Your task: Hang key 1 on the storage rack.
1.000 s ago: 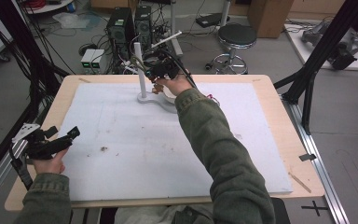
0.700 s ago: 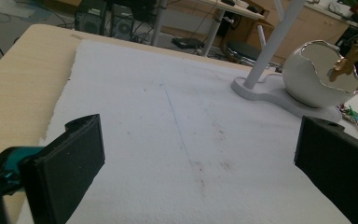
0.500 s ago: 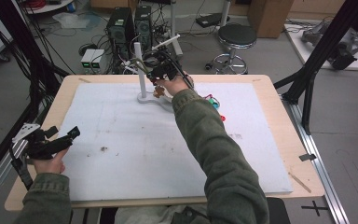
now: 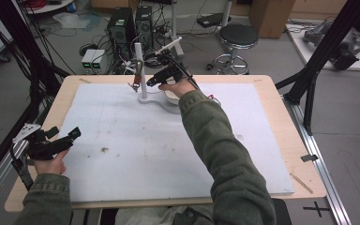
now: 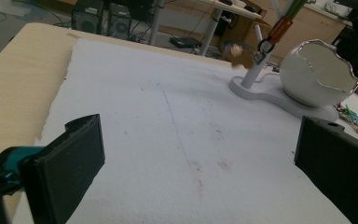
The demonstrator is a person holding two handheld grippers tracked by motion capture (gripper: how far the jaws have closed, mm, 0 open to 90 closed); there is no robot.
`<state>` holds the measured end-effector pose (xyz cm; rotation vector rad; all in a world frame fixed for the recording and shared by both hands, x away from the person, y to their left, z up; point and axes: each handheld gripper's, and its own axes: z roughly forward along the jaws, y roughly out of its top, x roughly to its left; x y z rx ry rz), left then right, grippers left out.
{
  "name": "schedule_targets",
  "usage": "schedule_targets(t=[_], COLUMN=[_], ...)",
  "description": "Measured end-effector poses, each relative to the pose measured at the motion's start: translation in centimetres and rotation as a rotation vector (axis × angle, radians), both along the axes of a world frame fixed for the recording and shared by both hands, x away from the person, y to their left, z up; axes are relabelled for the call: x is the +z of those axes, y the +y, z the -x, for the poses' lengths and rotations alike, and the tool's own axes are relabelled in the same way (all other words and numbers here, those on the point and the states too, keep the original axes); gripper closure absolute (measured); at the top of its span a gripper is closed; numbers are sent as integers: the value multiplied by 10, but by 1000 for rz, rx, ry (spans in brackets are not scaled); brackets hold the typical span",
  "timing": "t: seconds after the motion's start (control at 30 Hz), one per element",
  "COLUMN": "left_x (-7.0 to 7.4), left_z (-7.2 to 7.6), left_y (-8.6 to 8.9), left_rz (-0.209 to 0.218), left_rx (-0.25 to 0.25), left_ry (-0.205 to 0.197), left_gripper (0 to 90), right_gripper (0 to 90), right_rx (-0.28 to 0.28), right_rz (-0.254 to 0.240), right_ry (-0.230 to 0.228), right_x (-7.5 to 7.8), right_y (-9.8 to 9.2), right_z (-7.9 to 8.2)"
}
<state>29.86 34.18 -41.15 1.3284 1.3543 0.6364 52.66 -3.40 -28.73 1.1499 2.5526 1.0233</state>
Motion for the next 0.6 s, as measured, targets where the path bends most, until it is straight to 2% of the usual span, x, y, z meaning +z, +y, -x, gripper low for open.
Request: schedule_targets(t=[0.1,0.17,0.2,0.33,0.47,0.6], left_x=[0,0,0,1,1,1], left_z=[0,0,0,1,1,1], left_y=[0,-1,-1,-2,-2,-1], left_rz=[-3,-3,-3,-3,0,-2], left_rx=[0,-1,-3,-3,0,0], left_ry=[0,0,2,2,3,3], left_gripper=[20,20,20,20,20,20], right_gripper=[93,9,8,8,8,8], right_rx=[-14,-26,-26,-26,-5,1], right_rz=[-2,6,9,39,24,50], right_ry=[8,15,23,0,-19,-23], right_x=[0,-1,0,3,6,4], right_y=[-10,-17,-21,-34,-44,-53], right_z=[4,7,9,18,27,33])
